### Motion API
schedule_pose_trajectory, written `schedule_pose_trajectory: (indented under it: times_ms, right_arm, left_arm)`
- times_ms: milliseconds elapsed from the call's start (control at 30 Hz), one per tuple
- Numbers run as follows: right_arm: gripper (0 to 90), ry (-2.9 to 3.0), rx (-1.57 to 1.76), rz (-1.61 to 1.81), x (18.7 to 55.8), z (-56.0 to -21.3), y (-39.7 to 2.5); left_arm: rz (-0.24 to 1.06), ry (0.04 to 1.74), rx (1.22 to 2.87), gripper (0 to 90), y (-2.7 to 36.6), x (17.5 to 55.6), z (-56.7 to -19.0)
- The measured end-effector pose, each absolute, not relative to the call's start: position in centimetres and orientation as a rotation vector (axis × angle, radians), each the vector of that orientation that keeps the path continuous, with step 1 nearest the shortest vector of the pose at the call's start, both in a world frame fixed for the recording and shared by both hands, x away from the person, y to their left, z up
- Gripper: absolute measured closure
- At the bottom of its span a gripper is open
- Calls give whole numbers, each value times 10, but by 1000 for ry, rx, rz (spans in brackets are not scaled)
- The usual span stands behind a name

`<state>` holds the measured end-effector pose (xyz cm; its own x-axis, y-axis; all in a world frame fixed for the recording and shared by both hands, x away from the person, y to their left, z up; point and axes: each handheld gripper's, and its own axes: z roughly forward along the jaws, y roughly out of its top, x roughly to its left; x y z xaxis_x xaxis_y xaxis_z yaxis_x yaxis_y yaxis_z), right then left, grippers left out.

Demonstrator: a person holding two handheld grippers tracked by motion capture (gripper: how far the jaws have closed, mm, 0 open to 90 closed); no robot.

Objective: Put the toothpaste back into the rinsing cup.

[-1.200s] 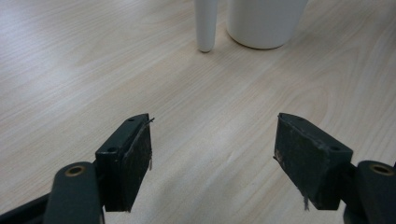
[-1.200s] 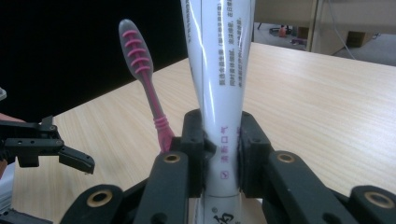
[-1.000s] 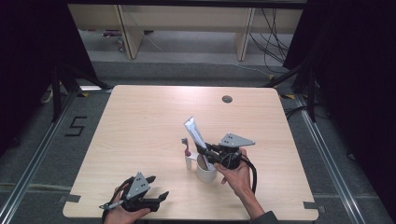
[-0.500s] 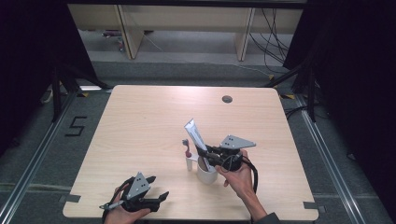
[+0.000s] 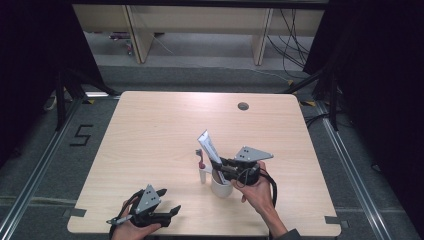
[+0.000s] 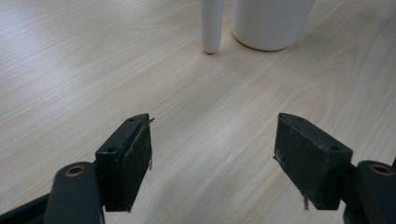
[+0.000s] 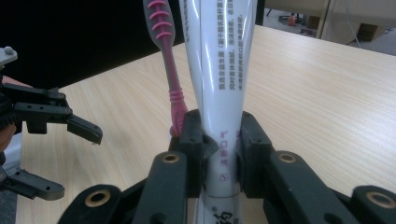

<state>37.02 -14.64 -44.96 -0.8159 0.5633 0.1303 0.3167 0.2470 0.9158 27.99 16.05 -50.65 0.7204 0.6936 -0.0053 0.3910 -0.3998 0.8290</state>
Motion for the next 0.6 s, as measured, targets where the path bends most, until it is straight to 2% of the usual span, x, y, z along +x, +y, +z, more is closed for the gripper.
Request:
schedule_pose_trajectory:
  times_ms: [600]
  right_arm:
    - [758, 2344, 787, 1461, 363, -454, -152]
  left_arm:
    - [427, 830, 2024, 273, 159, 280, -507]
